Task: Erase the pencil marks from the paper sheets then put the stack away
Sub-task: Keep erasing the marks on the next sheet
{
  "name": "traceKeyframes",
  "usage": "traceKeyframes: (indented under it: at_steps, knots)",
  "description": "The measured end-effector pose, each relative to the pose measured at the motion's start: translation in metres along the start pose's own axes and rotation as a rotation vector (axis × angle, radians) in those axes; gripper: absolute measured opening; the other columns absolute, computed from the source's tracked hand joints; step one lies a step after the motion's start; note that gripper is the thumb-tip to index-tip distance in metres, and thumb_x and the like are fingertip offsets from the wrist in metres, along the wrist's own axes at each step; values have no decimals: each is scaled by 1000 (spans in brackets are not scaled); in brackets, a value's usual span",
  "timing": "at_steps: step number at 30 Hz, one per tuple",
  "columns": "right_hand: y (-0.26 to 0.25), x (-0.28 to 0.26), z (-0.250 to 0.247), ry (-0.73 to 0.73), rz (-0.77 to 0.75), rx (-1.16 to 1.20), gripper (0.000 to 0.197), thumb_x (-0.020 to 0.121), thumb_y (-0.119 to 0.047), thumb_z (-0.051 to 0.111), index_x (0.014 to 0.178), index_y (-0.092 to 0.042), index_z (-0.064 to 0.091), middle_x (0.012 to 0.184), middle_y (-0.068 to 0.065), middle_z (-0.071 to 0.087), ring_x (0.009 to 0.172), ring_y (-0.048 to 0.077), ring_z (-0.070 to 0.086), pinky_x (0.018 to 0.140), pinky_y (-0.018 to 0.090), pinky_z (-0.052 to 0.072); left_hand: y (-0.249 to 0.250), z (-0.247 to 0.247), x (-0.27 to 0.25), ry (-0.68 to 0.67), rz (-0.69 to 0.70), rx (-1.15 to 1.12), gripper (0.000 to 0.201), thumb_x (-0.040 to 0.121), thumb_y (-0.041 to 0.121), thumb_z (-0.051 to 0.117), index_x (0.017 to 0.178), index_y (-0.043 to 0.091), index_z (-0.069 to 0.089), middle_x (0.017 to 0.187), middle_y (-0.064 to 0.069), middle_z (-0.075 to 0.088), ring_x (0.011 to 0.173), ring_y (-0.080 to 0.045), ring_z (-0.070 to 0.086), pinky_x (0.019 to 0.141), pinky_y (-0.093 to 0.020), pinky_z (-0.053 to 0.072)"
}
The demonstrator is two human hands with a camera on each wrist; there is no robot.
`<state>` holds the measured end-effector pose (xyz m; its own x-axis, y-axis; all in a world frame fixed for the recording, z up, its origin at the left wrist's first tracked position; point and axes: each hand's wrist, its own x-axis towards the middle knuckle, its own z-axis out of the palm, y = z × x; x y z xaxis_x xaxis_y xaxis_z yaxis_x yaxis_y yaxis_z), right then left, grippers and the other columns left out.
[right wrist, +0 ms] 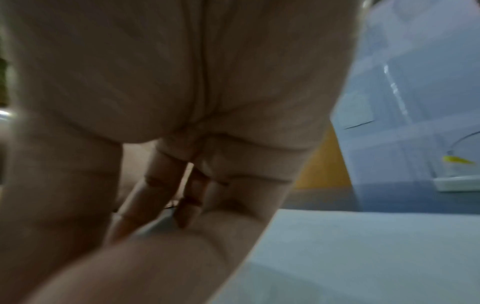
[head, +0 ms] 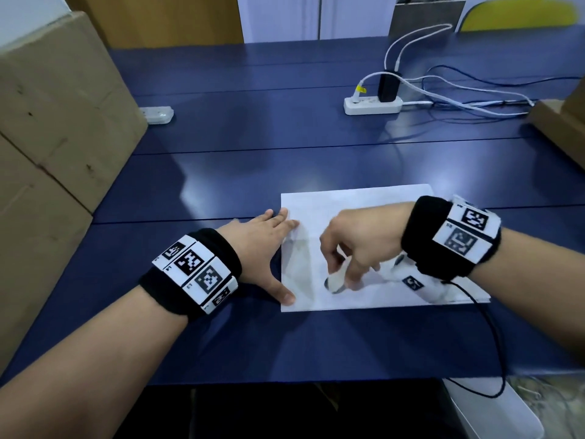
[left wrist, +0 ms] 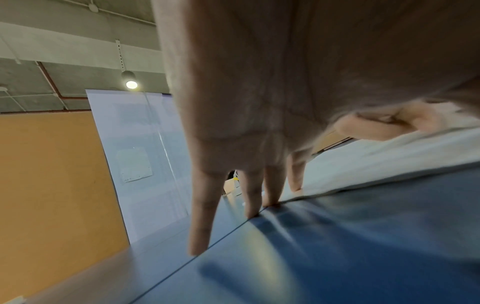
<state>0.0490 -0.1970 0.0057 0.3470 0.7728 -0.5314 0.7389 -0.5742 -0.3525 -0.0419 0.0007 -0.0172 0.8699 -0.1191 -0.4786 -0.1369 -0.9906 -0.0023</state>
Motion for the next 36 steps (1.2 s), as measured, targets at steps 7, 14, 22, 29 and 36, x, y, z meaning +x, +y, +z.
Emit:
traceKeyframes:
  at_steps: [7,14,22,29,36]
  knots:
    - [18,15,-20,343,92,-114,16,78,-26,77,88,-21,65,96,1,64,74,21,64,57,36,56,6,-5,0,89,62,62,134,48,84,70,155,23,16,160,2,10,148,-16,5,116,-47,22]
    - [-3,-5,5,-7,-30,0,24,68,-20,85,87,-21,71,86,2,65,50,25,65,42,20,46,10,-13,-1,114,95,57,135,43,82,74,152,18,27,145,7,32,135,-13,33,114,-37,25]
    - [22,8,-11,337,70,-53,19,79,-25,78,93,-20,65,97,0,61,63,18,64,50,33,55,8,-11,-3,81,72,12,142,44,81,76,156,18,14,152,8,24,140,-14,29,113,-38,28]
    - [3,-3,-4,72,-8,-39,23,72,-22,85,91,-20,71,81,-2,62,42,16,58,43,23,47,11,-12,-1,57,73,14,142,45,78,78,155,17,14,151,7,23,139,-15,29,111,-41,34]
    - [16,0,-9,231,70,-2,23,76,-25,82,94,-19,69,91,2,65,45,17,61,52,33,56,11,-13,-1,56,65,12,141,43,78,79,154,17,17,146,8,27,136,-14,33,107,-44,39]
